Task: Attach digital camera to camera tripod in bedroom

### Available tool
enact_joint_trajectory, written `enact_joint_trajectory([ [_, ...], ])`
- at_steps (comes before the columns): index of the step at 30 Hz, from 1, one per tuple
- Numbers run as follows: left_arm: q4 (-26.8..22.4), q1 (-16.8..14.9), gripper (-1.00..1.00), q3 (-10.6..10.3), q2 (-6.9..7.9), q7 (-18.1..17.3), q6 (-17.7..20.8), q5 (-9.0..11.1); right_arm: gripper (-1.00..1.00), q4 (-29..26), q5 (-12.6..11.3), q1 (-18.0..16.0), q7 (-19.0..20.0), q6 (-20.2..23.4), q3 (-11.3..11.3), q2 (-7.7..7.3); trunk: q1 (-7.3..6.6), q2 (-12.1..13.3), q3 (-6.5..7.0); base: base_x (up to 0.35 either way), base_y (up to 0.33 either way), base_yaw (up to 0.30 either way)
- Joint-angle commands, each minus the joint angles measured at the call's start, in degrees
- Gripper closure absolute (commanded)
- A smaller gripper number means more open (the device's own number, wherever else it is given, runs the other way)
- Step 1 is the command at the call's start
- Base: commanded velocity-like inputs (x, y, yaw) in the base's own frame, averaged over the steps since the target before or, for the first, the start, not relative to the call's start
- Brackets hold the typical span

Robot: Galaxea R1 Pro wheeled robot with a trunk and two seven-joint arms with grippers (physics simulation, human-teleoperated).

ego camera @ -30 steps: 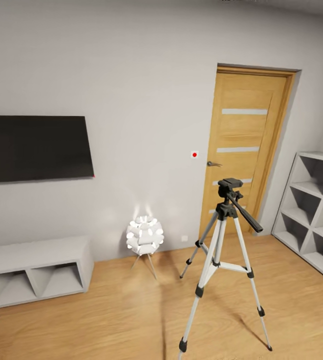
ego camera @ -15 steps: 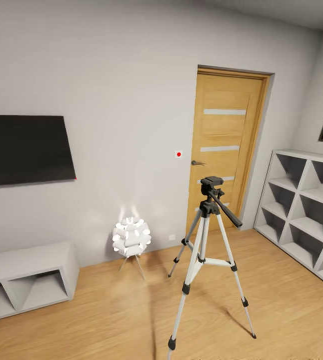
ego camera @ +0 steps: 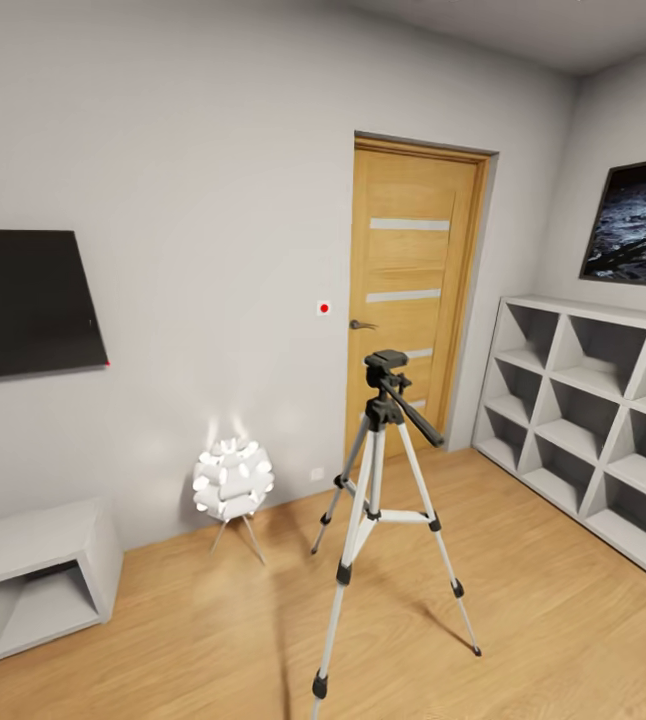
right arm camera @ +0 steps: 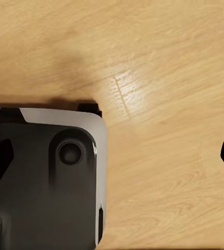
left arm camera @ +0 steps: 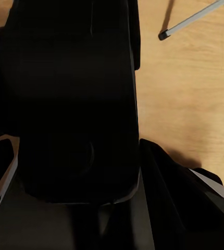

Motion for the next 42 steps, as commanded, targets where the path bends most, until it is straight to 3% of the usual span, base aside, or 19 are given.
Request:
enact_joint_trajectory([
  [1,0.1,0.0,1.00,-0.1,0.00,-0.3,-0.2,0.3,-1.00,0.2,0.5,-0.1,0.1,-0.3,-0.5,-0.03,0.02,-0.1,-0.10,0.000,0.000,-0.243],
  [42,0.1,0.0,1.00,-0.1,0.03,-0.3,-0.2,0.3,-1.00,0.2,0.4,-0.1,0.1,-0.3,-0.6,0.05,0.02,-0.1,-0.10,0.000,0.000,-0.287],
])
